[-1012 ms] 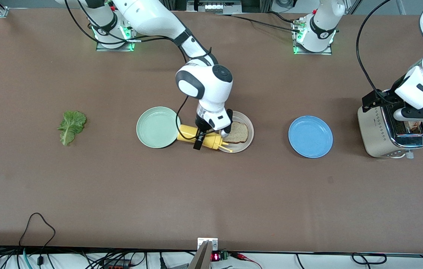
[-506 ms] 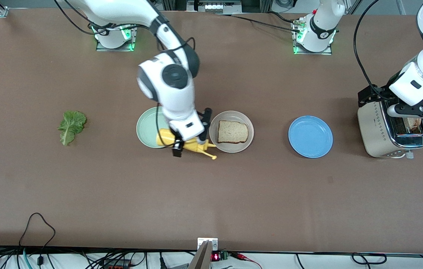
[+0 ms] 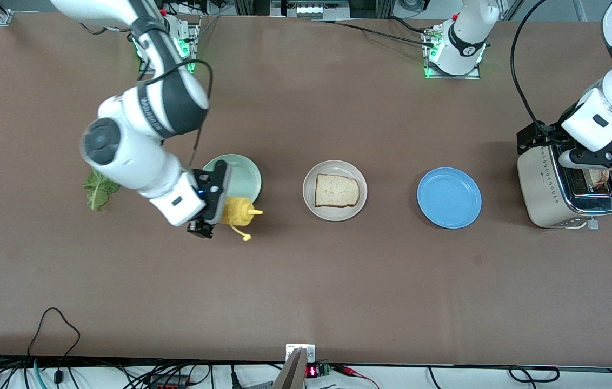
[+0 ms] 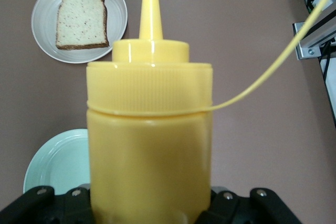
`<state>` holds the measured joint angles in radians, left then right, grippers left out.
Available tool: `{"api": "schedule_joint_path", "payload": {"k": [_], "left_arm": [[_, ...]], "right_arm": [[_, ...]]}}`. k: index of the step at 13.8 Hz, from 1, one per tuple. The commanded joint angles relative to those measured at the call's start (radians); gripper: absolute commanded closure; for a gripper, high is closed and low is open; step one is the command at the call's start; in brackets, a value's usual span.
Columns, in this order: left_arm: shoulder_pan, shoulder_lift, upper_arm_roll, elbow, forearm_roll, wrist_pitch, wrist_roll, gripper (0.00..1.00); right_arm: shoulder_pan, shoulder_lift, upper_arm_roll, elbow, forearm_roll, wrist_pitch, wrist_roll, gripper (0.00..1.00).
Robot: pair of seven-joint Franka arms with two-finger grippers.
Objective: Make sandwich in beige plate with both arms
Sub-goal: 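Carry the yellow bottle back beside the lettuce with the right gripper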
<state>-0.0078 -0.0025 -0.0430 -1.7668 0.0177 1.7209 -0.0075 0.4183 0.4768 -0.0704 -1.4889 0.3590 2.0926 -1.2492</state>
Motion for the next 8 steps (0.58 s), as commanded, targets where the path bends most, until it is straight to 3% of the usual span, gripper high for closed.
{"api": "schedule_joint_path", "payload": {"k": [1, 8], "left_arm": [[-0.001, -0.007, 0.000, 0.013, -0.018, -0.021, -0.003, 0.00], [-0.001, -0.002, 0.002, 0.013, -0.016, -0.018, -0.003, 0.00]], "right_arm": [[-0.074, -0.076, 0.020, -0.114, 0.147, -0.005, -0.140, 0.54], [-0.285, -0.089, 0.018, -0.296, 0.599, -0.094, -0.674, 0.54]]}}
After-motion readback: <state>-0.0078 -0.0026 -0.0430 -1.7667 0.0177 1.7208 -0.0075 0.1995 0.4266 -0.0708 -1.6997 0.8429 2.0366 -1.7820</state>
